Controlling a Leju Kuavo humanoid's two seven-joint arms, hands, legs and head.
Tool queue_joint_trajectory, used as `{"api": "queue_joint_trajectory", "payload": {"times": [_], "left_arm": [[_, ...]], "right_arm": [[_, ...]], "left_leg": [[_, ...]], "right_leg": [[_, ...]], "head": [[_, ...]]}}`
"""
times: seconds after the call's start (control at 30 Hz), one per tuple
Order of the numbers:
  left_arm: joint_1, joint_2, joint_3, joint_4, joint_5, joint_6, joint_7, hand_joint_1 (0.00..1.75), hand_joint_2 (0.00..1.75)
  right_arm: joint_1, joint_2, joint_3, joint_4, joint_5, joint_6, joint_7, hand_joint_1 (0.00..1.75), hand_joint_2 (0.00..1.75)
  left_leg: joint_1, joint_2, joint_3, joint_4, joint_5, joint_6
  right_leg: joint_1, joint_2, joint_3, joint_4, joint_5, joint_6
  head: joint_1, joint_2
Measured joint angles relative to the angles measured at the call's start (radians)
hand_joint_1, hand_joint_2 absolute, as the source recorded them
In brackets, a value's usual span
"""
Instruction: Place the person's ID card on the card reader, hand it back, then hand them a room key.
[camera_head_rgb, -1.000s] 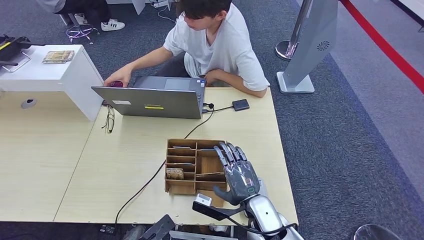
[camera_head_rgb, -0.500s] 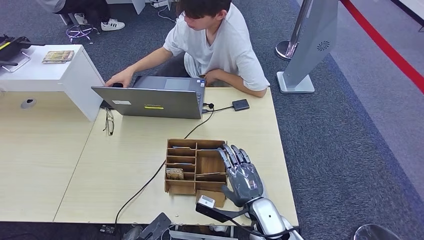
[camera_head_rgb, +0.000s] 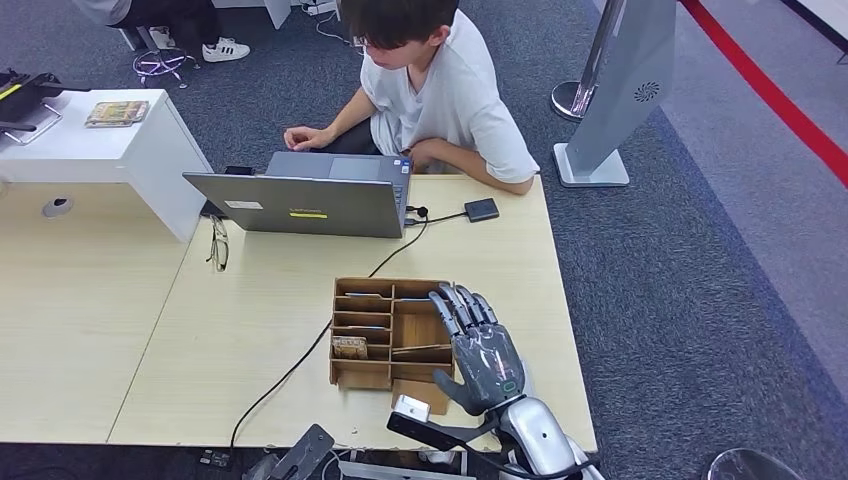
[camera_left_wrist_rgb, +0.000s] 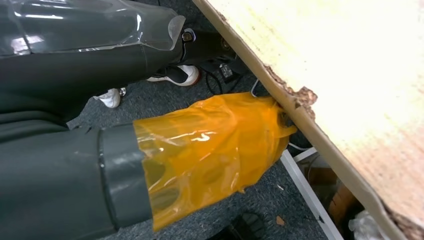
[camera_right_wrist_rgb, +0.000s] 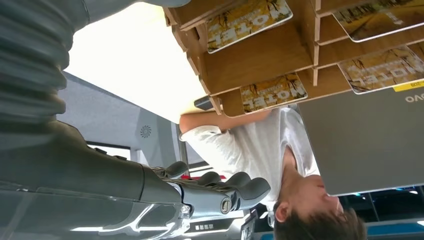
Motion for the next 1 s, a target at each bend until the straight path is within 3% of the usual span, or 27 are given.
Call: {"api": "queue_joint_trajectory", "payload": {"times": [0.13, 0.27, 0.37, 0.53, 1.0], "left_arm": [[-0.003, 0.0, 0.02, 0.04, 0.026, 0.062, -0.048, 0.0, 0.0], [-0.1, -0.011, 0.149, 0.384, 0.086, 0.245, -0.366, 0.0, 0.0], [-0.154, -0.02, 0.214, 0.551, 0.089, 0.278, -0.457, 0.0, 0.0], [-0.2, -0.054, 0.274, 0.659, 0.079, 0.278, -0.466, 0.0, 0.0], [-0.231, -0.093, 0.361, 0.717, 0.061, 0.272, -0.451, 0.0, 0.0]], "right_arm": [[-0.002, -0.003, 0.009, -0.019, -0.031, -0.006, -0.03, 0.0, 1.75], [-0.025, -0.017, 0.044, -0.013, -0.091, -0.039, -0.064, 0.02, 1.75], [-0.029, -0.025, 0.058, -0.01, -0.095, -0.045, -0.065, 0.04, 1.75], [-0.031, -0.032, 0.076, -0.01, -0.095, -0.042, -0.063, 0.11, 1.75], [-0.03, -0.034, 0.094, -0.002, -0.088, -0.037, -0.053, 0.11, 1.75]], "left_leg": [[0.0, 0.0, 0.0, 0.0, 0.0, 0.0], [0.001, 0.0, 0.0, 0.0, 0.0, 0.0], [0.001, -0.004, 0.001, 0.0, 0.001, 0.0], [-0.002, -0.024, 0.007, -0.003, -0.002, -0.001], [-0.003, -0.024, 0.016, -0.011, 0.007, -0.003]], "right_leg": [[0.0, 0.0, 0.0, 0.0, 0.0, 0.0], [0.001, 0.0, 0.0, 0.0, 0.0, 0.0], [0.0, -0.003, 0.002, 0.0, -0.001, 0.001], [-0.002, -0.024, 0.011, -0.002, -0.012, 0.006], [-0.003, -0.026, 0.018, -0.005, -0.004, 0.003]], "head": [[0.0, 0.0], [0.0, 0.0], [0.0, 0.0], [0.0, 0.0], [0.0, 0.0]]}}
